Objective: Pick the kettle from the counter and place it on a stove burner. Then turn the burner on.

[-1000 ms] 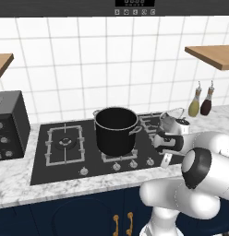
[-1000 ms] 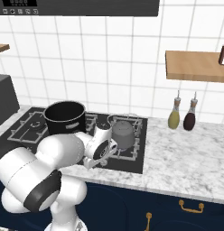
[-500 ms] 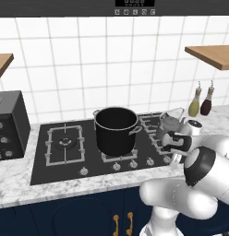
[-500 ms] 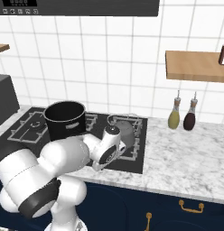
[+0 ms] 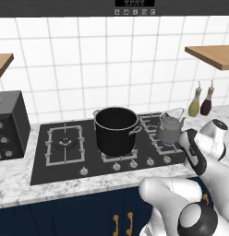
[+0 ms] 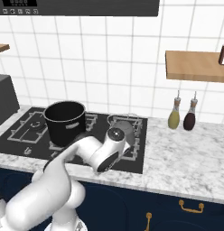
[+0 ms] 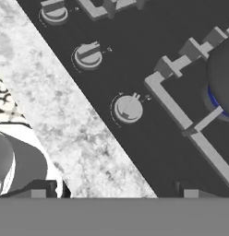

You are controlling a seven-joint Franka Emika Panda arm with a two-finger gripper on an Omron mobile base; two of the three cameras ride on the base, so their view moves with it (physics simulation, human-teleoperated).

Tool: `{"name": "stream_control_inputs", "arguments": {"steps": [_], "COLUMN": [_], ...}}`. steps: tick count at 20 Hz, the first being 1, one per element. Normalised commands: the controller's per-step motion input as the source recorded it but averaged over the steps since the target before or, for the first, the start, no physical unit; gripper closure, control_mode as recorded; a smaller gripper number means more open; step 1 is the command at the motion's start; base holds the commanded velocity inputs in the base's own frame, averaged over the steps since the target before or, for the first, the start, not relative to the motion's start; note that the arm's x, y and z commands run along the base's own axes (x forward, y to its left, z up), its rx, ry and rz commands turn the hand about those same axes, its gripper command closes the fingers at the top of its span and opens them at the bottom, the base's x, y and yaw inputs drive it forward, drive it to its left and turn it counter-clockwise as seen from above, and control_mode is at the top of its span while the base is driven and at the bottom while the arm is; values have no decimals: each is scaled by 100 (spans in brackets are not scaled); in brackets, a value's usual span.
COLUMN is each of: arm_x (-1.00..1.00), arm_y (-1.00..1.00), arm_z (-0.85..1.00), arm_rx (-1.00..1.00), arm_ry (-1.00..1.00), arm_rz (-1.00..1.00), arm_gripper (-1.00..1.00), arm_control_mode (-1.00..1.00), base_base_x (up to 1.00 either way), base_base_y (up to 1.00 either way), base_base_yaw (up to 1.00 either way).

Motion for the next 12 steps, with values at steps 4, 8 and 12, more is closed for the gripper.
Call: {"name": "stream_control_inputs", "arguments": {"steps": [4,8,12], "arm_x": [-34,-10,-3], "arm_y": [-2,-4,-18], "arm_z": [50,46,51], "arm_rx": [0,0,0], "arm_ry": [-15,-22,-31], "arm_rz": [1,0,1], "arm_gripper": [-100,-100,-100], "arm_control_mode": [-100,-100,-100], "base_base_x": [0,0,0], "base_base_y": [0,0,0], "base_base_yaw": [0,0,0]}}
